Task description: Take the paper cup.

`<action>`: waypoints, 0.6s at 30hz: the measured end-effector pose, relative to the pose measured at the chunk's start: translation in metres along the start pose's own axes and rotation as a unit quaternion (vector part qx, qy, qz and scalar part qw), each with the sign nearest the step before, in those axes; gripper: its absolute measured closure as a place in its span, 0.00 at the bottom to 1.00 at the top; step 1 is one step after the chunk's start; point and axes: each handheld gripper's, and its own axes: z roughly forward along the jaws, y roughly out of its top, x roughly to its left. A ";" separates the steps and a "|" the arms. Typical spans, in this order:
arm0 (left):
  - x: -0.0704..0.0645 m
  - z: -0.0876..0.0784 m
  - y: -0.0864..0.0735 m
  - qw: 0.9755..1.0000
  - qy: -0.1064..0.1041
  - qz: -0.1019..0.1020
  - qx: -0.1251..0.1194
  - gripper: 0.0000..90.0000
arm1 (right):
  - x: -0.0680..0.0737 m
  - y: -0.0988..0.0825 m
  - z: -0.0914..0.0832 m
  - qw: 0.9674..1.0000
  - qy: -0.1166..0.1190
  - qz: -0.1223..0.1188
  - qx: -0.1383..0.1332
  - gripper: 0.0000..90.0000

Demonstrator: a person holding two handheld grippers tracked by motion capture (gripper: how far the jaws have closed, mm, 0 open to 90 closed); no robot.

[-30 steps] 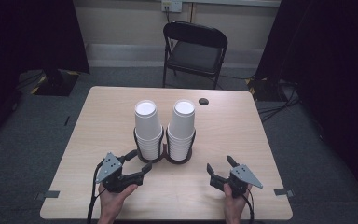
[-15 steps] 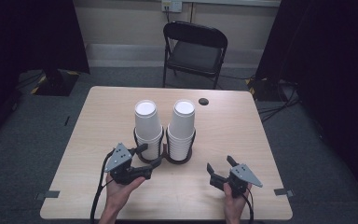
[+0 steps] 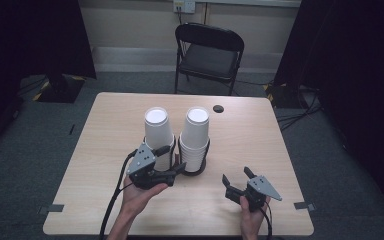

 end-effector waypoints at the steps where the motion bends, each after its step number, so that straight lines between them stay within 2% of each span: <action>1: 0.000 0.002 0.002 1.000 -0.003 -0.004 0.000 0.26 | 0.000 0.000 0.000 1.000 0.000 0.000 -0.001 0.15; 3: 0.001 0.005 0.006 1.000 -0.009 -0.007 -0.001 0.26 | 0.000 0.000 -0.001 1.000 0.001 0.000 -0.002 0.15; 9: -0.001 0.014 0.019 1.000 -0.010 0.005 0.006 0.24 | 0.001 0.000 0.000 1.000 0.001 -0.001 -0.001 0.15; 11: 0.000 0.016 0.024 1.000 -0.015 0.000 0.004 0.24 | 0.001 0.000 0.000 1.000 0.001 -0.002 -0.001 0.15; 14: 0.000 0.015 0.031 1.000 -0.009 0.005 0.001 0.23 | 0.000 0.000 -0.001 1.000 0.003 0.002 -0.005 0.15; 16: 0.001 0.016 0.036 1.000 -0.013 0.007 0.000 0.22 | -0.001 -0.001 -0.002 1.000 0.005 0.009 -0.007 0.15; 18: 0.001 0.018 0.040 1.000 -0.009 0.015 0.003 0.21 | -0.002 -0.001 -0.002 1.000 0.005 0.010 -0.009 0.15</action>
